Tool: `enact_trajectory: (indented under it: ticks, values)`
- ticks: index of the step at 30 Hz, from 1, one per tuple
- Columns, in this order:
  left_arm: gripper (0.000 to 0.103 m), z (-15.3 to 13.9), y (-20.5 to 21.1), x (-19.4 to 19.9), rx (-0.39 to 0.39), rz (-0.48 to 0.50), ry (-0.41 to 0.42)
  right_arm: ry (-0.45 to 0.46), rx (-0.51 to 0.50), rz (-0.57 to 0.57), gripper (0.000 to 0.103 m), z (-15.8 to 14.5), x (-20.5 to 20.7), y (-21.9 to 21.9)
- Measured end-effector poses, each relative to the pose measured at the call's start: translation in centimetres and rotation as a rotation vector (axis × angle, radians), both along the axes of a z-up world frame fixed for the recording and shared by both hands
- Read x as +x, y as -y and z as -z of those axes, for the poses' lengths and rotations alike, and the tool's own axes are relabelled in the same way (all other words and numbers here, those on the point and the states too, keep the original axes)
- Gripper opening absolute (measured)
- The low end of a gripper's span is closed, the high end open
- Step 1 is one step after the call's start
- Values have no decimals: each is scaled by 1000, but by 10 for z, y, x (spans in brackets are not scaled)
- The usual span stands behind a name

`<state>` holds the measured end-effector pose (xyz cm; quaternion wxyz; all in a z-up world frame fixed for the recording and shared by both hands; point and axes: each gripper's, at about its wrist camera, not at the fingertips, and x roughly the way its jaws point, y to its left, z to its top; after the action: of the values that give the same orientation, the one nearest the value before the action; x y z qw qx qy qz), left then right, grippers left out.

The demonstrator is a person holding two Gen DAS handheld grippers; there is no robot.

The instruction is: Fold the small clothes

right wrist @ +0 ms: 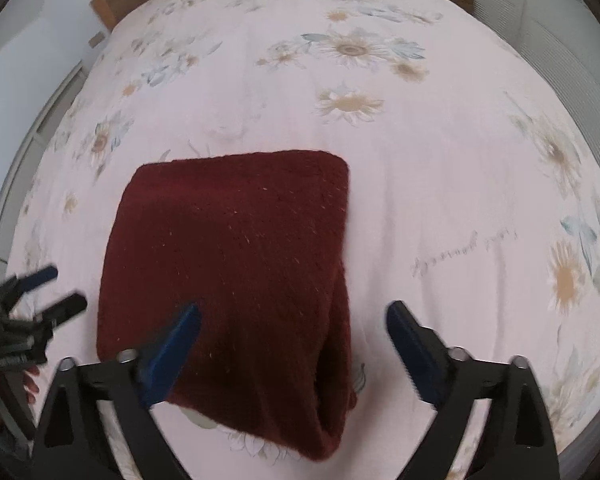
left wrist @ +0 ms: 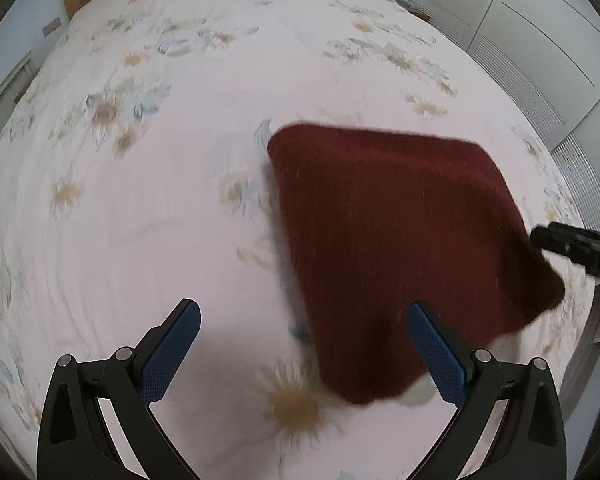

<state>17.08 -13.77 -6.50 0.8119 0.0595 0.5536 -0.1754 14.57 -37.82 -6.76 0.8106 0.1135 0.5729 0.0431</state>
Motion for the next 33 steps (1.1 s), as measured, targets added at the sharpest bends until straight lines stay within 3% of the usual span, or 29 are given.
enact_trajectory:
  ticks: [4,12,25,28,30,33]
  values:
    - [102,7,15,24,6,-12,-25,-30,-8,6,103,18,14,-3]
    - [102,50,29,44,-11,-39,-138,-125,82,31,103,63,13,6]
    - [103,82,27,30,3,-48,-131,-149,252,71,101,103,1,16]
    - [101,82,28,28,11,-31,-116,-154,274,79,90,103,0,15]
    - [85,79,28,23,-24,1,-112,-147,305,75,75,101,-1,15]
    - [77,77,30,21,-21,7,-103,-145,317,68,63,98,-1,11]
